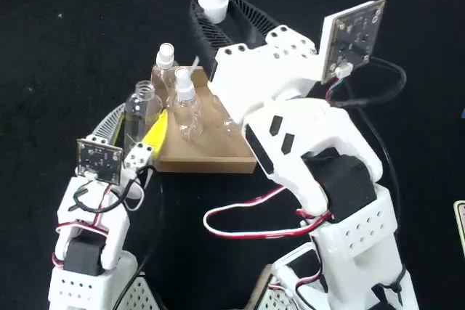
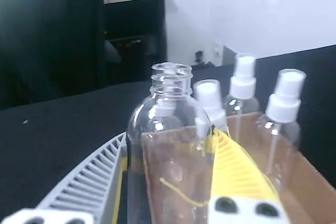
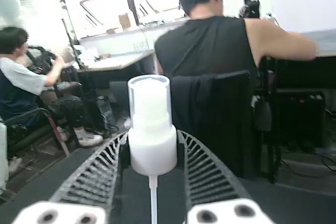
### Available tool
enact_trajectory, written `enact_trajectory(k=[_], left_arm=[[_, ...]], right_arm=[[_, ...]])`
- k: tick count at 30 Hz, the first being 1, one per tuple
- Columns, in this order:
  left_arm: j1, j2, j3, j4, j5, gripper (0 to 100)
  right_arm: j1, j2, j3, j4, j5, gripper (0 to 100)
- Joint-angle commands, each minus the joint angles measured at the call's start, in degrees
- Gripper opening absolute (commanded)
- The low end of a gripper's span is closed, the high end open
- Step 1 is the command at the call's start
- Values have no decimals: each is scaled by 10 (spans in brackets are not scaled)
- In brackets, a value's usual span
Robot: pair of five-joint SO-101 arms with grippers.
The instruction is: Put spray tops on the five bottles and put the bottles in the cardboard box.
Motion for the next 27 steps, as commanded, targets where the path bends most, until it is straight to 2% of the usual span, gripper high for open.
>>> enact_trajectory(k=[1,10,17,27], left_arm=[[31,-7,-1,-16,5,115],[36,-7,34,-92,5,115],[36,-7,72,-178,5,115],[30,-7,77,-187,2,114]], right_arm=[[-17,-14,0,-28,-4,12],[-18,-17,67,-127,-4,12],[-18,-14,86,-154,-4,12],[-17,-18,87,-153,-4,12]])
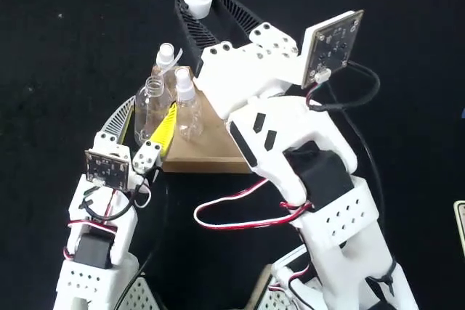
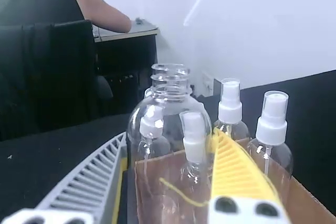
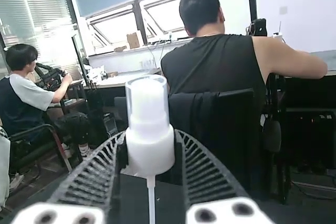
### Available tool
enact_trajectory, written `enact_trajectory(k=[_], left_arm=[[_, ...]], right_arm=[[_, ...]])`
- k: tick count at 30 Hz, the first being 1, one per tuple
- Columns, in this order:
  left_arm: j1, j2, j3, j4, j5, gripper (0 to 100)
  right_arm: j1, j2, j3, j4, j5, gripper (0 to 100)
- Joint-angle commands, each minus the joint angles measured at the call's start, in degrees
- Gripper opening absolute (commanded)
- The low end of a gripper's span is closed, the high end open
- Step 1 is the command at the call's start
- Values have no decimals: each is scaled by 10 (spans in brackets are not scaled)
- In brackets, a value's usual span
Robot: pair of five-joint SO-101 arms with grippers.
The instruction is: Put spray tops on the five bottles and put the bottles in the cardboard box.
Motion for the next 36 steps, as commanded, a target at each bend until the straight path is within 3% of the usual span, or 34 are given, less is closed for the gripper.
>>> enact_trajectory(k=[1,18,29,36], left_arm=[[2,-7,-12,-15,2,114],[2,-7,-13,-19,2,114],[1,-7,34,-132,2,114],[1,-6,35,-141,2,114]], right_arm=[[-8,-18,-3,-17,-4,12],[-21,26,-5,-18,-3,12],[-39,62,-13,-13,53,12],[-74,62,-14,12,54,12]])
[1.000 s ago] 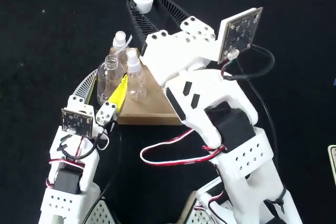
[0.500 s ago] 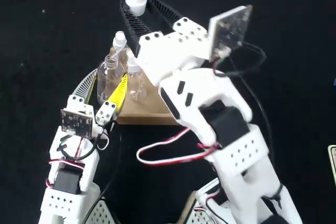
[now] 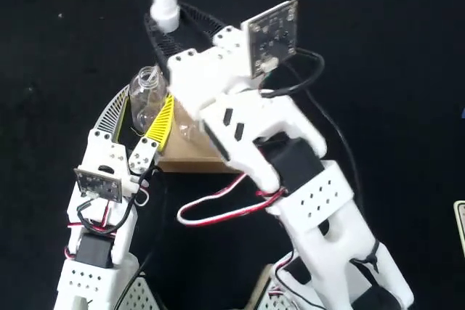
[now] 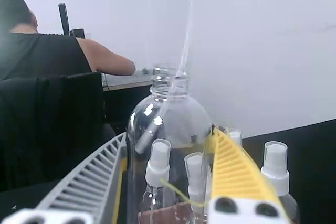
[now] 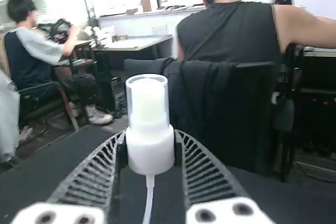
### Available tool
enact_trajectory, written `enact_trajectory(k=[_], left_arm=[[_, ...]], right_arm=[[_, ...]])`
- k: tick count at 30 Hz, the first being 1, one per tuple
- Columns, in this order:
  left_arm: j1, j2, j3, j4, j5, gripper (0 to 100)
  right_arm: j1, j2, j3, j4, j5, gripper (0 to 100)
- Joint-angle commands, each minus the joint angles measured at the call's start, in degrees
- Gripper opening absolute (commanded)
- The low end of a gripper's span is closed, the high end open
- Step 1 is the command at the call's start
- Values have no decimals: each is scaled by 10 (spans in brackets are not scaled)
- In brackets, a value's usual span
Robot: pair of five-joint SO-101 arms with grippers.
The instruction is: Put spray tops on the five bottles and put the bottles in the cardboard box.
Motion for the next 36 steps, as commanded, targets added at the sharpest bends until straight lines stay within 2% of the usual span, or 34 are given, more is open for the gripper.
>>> enact_trajectory(k=[1,9,14,19,27,36], left_arm=[[2,-7,15,-13,2,114],[2,-7,15,-13,2,114],[2,-7,15,-15,2,113],[2,-7,15,-12,2,113],[2,-7,15,-12,2,113],[2,-7,15,-12,2,113]], right_arm=[[-20,-2,-15,12,6,12],[-20,-2,-15,101,6,12],[-22,1,-14,105,7,15],[-40,-2,-7,106,31,96],[-88,-3,-39,159,80,100],[-91,-1,-85,213,92,103]])
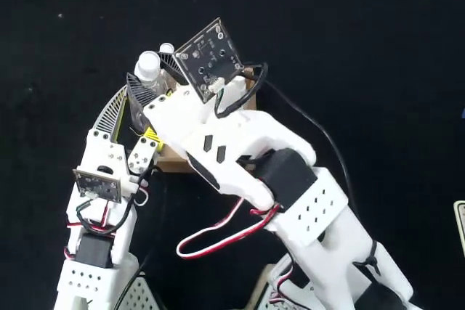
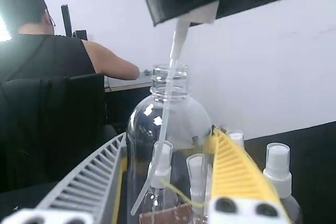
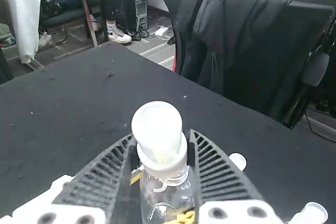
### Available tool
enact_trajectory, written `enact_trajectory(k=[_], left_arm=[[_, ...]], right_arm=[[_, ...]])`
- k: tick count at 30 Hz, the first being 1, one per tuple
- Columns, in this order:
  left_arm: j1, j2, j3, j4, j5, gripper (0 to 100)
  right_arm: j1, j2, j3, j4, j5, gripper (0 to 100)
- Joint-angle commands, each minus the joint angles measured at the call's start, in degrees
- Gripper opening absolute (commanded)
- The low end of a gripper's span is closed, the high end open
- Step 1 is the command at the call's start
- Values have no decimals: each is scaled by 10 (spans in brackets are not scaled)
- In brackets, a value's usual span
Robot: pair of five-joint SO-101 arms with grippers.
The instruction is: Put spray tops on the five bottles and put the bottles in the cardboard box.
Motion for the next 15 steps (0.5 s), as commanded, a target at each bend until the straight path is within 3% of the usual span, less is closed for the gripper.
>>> enact_trajectory(k=[1,9,15], left_arm=[[4,-7,13,-11,2,113],[4,-7,13,-11,2,113],[4,-7,13,-11,2,113]], right_arm=[[-16,0,-45,5,12,103],[-16,3,-46,8,11,209],[-13,-4,-51,9,10,183]])
